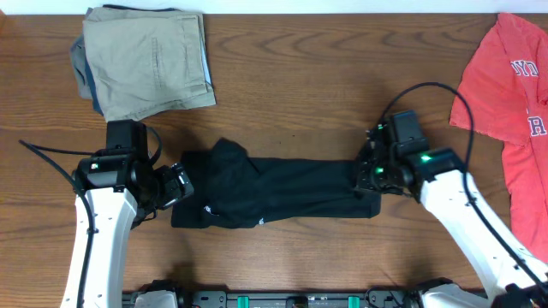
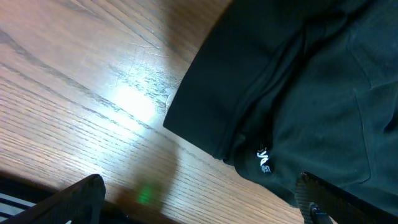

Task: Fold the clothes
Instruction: 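Fold the right end leftward with the right gripper toward the left gripper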

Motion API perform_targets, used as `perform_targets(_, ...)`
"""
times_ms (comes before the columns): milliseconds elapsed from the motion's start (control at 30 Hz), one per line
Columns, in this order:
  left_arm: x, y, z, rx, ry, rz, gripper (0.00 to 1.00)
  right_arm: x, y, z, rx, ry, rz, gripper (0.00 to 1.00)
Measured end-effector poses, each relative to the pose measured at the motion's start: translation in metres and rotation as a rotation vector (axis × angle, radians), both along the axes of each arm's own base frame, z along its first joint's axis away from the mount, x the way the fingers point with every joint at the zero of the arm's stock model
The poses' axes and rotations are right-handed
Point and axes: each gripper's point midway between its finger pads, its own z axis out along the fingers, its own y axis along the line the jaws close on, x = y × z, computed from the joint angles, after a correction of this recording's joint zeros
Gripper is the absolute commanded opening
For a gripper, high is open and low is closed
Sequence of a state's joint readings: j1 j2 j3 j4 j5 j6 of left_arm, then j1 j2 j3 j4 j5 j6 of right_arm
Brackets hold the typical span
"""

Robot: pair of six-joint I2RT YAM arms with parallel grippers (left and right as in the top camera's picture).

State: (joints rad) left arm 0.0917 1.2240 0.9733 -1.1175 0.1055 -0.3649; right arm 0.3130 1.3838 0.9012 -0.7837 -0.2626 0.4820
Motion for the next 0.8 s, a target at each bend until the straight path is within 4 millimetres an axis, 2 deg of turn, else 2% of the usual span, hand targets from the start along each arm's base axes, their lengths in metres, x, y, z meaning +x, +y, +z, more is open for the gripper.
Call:
perform_targets(333,0.0,0.0,0.0,0.0,0.0,0.0,0.98,-0.003,0.044,-0.031,0.011,0.058,0.051,0.01)
perform_targets(500,0.0,0.0,0.0,0.0,0.0,0.0,0.98,-0.008,0.057,-0.039,0.017,0.078,0.071,0.04)
perform_targets(567,0.0,0.0,0.0,0.0,0.0,0.0,0.98,-0.01,0.062,-0.04,0.02,0.081,0.081,0.15)
perform_targets(633,0.0,0.0,0.0,0.0,0.0,-0.001,0.98,-0.013,0.066,-0.04,0.023,0.086,0.086,0.34)
perform_targets(667,0.0,0.0,0.0,0.0,0.0,-0.002,0.98,-0.014,0.067,-0.04,0.024,0.087,0.086,0.4)
perform_targets(733,0.0,0.0,0.0,0.0,0.0,-0.002,0.98,-0.015,0.071,-0.039,0.032,0.083,0.098,0.48)
perform_targets(800,0.0,0.0,0.0,0.0,0.0,-0.003,0.98,-0.016,0.072,-0.039,0.034,0.085,0.101,0.49)
